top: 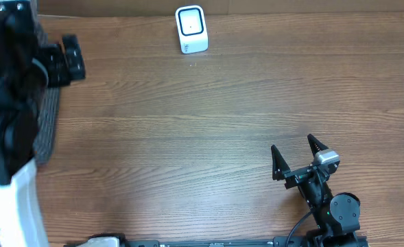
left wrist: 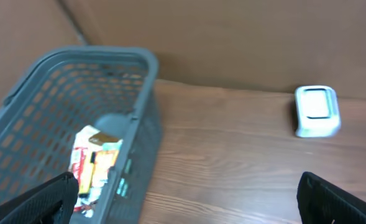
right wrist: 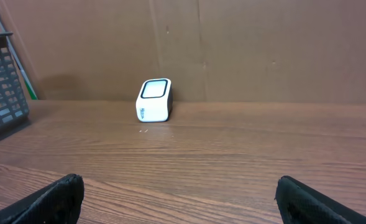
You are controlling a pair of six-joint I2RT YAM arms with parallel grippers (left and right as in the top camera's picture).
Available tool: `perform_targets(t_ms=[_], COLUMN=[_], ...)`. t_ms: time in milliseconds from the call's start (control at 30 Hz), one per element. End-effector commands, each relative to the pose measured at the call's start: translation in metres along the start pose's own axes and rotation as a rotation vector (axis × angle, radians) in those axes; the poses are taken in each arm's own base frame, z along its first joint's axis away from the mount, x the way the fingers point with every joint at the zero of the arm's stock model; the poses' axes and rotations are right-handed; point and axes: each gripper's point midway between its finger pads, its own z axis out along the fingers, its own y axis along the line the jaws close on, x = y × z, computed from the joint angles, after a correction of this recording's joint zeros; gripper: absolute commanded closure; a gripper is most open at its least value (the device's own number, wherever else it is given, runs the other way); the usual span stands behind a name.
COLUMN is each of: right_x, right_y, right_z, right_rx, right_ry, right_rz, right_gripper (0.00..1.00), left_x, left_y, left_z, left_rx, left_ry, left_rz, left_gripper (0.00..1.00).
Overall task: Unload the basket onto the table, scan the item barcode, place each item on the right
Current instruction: 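Raise the left gripper and move it over the grey basket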
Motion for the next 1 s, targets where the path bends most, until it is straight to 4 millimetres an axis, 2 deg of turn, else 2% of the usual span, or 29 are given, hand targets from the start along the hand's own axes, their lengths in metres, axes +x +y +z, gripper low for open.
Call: perform_targets(t_ms=[0, 100, 233, 600, 800, 967], right_x=[0.002, 0.002, 0.002, 0.002, 0.002, 0.002], right_y=[-0.001, -0.001, -0.001, -0.001, -0.001, -0.001], right_z=[0.0, 0.0, 0.0, 0.0, 0.0, 0.0], right_rx=[0.001, 0.001, 0.001, 0.001, 0.001, 0.001], right_ry=[-0.003, -0.003, -0.003, -0.003, -0.003, -0.003], right_rz=[0.003, 0.003, 0.003, 0.003, 0.003, 0.003], right_gripper=[0.0, 0.0, 0.0, 0.0, 0.0, 0.0], left_x=[-0.006, -0.004, 0.001, 0.017, 0.034, 0.055], left_y=[0.021, 0.033, 0.056, 0.128, 0.168, 0.184], left_z=[0.016, 0.034, 0.046, 0.049, 0.058, 0.076], left_rx=[-0.128, -0.166, -0.218, -0.275, -0.341, -0.367], left_ry=[0.002, 0.028, 0.057, 0.082, 0.123, 0.211], left_rz=[-0.061, -0.081, -0.114, -0.319, -0.401, -0.423], left_gripper=[0.0, 0.0, 0.0, 0.0, 0.0, 0.0])
